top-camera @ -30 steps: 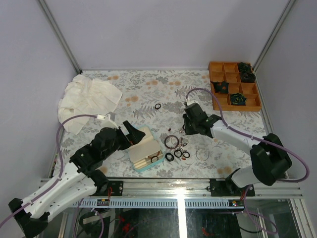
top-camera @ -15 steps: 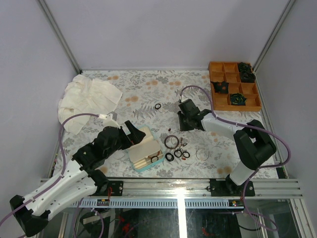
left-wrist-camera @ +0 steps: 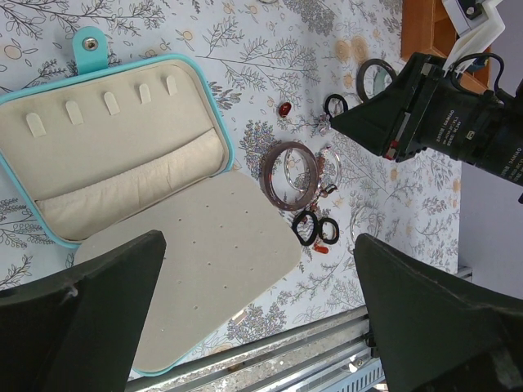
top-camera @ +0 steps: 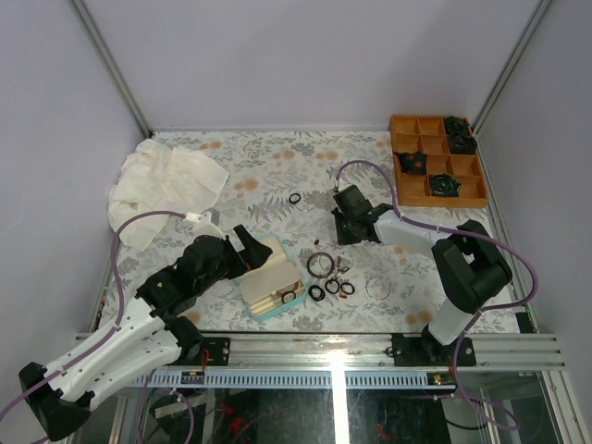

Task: Organize the mixed jewelry

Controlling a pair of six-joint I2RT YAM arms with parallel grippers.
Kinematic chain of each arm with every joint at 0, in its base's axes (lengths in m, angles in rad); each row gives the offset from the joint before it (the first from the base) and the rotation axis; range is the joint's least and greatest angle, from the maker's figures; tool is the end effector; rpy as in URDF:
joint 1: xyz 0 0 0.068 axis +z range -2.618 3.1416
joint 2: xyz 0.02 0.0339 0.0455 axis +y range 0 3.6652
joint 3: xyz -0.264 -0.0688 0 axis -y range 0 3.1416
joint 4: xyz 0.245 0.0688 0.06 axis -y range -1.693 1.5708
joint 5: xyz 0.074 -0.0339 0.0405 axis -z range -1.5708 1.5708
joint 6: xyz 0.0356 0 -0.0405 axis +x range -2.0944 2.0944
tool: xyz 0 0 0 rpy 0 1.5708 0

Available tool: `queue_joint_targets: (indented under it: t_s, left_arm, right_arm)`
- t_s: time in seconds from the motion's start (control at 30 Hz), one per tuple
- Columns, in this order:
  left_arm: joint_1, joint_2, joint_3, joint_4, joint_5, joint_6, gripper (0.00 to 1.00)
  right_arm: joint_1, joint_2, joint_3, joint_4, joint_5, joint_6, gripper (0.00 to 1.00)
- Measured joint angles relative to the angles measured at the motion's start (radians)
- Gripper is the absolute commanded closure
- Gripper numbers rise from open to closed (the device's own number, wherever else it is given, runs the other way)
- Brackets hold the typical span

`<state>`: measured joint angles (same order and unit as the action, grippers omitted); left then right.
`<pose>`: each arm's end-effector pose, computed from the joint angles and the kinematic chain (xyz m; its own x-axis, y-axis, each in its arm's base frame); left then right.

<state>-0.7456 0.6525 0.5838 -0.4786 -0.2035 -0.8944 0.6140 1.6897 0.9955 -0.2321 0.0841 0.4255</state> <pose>0.1164 -0.0977 0.2602 -0.6586 -0.4314 -0.6166 0.0384 0.7990 -0.6001 0.2827 0.1956 0.1775 -0.8151 -0.0713 -0.5749 -0.2156 0.9584 0.1868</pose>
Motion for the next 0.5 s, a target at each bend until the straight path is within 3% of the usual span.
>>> queue_joint_targets:
  t_s: [0.5]
  left_arm:
    - [0.000, 0.000, 0.000, 0.003, -0.002, 0.000, 0.00]
  right_arm:
    - [0.000, 0.023, 0.000, 0.005, 0.001, 0.000, 0.81]
